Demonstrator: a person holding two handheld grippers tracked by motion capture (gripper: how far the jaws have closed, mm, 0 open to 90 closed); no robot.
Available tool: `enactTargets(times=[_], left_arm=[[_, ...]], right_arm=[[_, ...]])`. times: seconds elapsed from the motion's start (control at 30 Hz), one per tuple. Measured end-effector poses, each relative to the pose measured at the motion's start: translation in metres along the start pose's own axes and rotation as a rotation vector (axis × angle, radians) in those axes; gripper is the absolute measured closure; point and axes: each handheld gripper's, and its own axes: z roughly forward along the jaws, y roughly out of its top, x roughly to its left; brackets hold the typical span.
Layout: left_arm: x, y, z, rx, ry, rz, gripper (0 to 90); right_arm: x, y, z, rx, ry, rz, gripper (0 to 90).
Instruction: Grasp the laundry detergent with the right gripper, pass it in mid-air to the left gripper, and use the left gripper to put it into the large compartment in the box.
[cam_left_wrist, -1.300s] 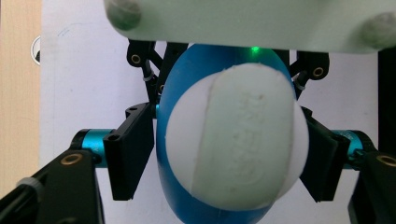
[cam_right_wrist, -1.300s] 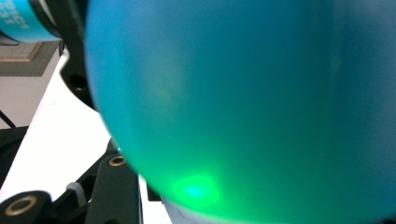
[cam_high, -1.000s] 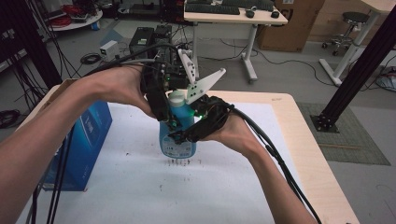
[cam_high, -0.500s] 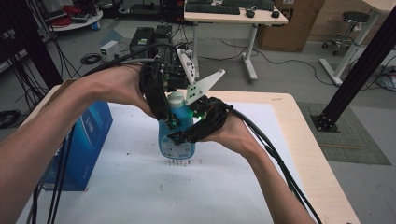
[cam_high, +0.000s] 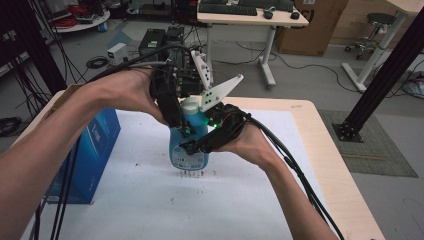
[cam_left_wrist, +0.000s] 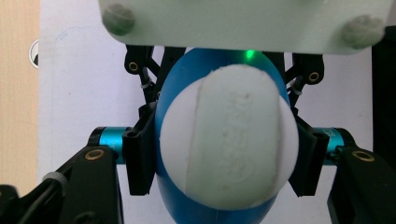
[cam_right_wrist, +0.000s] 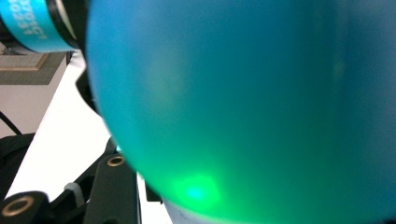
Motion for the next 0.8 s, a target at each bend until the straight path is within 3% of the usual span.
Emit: enactTargets(times=[0.37,0.5,0.8], left_arm=[[-0.001,0.001,-0.001,0.002,-0.003,0.002,38.1],[-0.001,0.0,-0.001,0.012,-0.003,0.0,38.0],[-0.002,-0.004,-0.004,0.026,0.0,-0.011,38.1]], right_arm=[[-0.001,-0.002,-0.001,0.004,-0.002,-0.002,35.0],[0.0,-0.005,-0.003,-0.006,-0.002,0.025,32.7],[0.004,-0.006,-0.012,0.03,-0.024,0.013,29.9]])
